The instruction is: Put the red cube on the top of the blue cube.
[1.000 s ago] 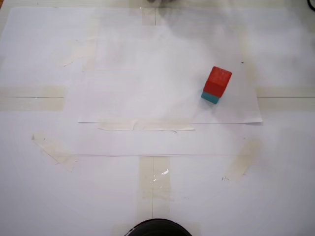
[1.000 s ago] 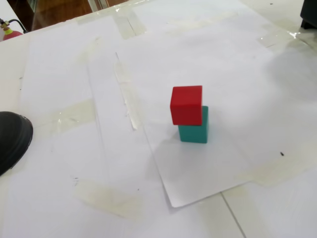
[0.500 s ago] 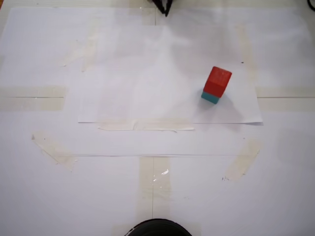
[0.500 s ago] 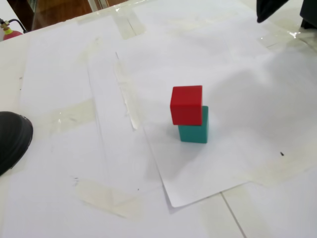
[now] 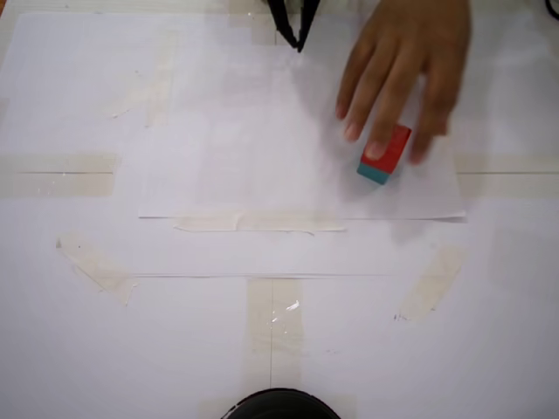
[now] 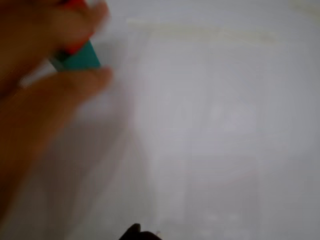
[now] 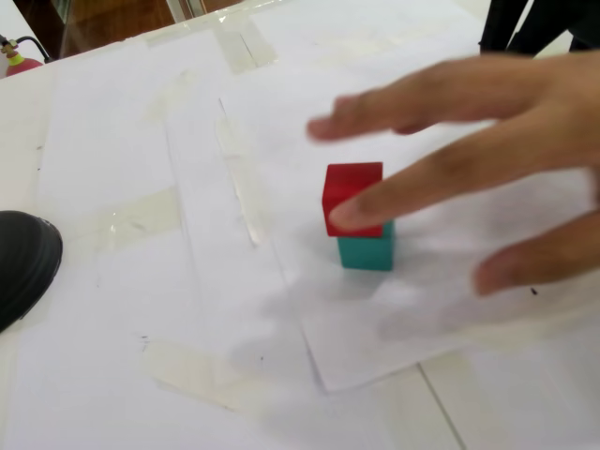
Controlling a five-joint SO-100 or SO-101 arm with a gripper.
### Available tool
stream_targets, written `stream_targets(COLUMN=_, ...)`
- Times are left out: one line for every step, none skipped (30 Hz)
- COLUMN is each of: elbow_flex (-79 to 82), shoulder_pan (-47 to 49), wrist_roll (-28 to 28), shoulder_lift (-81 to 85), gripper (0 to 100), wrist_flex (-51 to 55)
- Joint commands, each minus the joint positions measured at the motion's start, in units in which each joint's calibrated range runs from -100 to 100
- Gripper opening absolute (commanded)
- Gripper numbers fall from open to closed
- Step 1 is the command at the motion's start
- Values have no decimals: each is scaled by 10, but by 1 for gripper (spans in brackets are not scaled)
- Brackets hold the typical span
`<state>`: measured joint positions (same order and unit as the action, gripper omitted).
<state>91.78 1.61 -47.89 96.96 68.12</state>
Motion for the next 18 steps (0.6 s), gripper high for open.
stream_targets(elbow_flex=8, shoulder_pan=11, wrist_roll=-3, shoulder_lift=5, gripper=0, wrist_flex=-10)
stream_targets(elbow_flex=10, shoulder_pan=15, wrist_roll=-5, shoulder_lift=5, gripper=0, wrist_flex=-14)
stream_targets(elbow_flex=10, shoulder_pan=17, wrist_roll=-5, shoulder_lift=5, gripper=0, wrist_flex=-15)
stream_targets(elbow_flex=10, shoulder_pan=17, wrist_roll=-5, shoulder_lift=5, gripper=0, wrist_flex=-15)
stream_targets(elbow_flex=11, shoulder_pan=17, wrist_roll=-6, shoulder_lift=5, gripper=0, wrist_flex=-13)
stream_targets(elbow_flex=11, shoulder_pan=16, wrist_roll=-6, shoulder_lift=5, gripper=0, wrist_flex=-13)
stream_targets(elbow_flex=11, shoulder_pan=13, wrist_roll=-6, shoulder_lift=5, gripper=0, wrist_flex=-13)
stream_targets(elbow_flex=11, shoulder_pan=11, wrist_roll=-6, shoulder_lift=5, gripper=0, wrist_flex=-12)
stream_targets(elbow_flex=11, shoulder_pan=10, wrist_roll=-6, shoulder_lift=5, gripper=0, wrist_flex=-12)
stream_targets(elbow_flex=11, shoulder_pan=7, wrist_roll=-6, shoulder_lift=5, gripper=0, wrist_flex=-11)
stream_targets(elbow_flex=12, shoulder_pan=5, wrist_roll=-6, shoulder_lift=5, gripper=0, wrist_flex=-11)
stream_targets(elbow_flex=13, shoulder_pan=4, wrist_roll=-6, shoulder_lift=5, gripper=0, wrist_flex=-11)
stream_targets(elbow_flex=13, shoulder_pan=4, wrist_roll=-6, shoulder_lift=5, gripper=0, wrist_flex=-11)
stream_targets(elbow_flex=14, shoulder_pan=6, wrist_roll=-6, shoulder_lift=5, gripper=0, wrist_flex=-13)
stream_targets(elbow_flex=15, shoulder_pan=7, wrist_roll=-6, shoulder_lift=5, gripper=0, wrist_flex=-15)
stream_targets(elbow_flex=15, shoulder_pan=7, wrist_roll=-6, shoulder_lift=5, gripper=0, wrist_flex=-16)
stream_targets(elbow_flex=15, shoulder_pan=8, wrist_roll=-6, shoulder_lift=5, gripper=0, wrist_flex=-20)
stream_targets(elbow_flex=15, shoulder_pan=7, wrist_roll=-6, shoulder_lift=5, gripper=0, wrist_flex=-21)
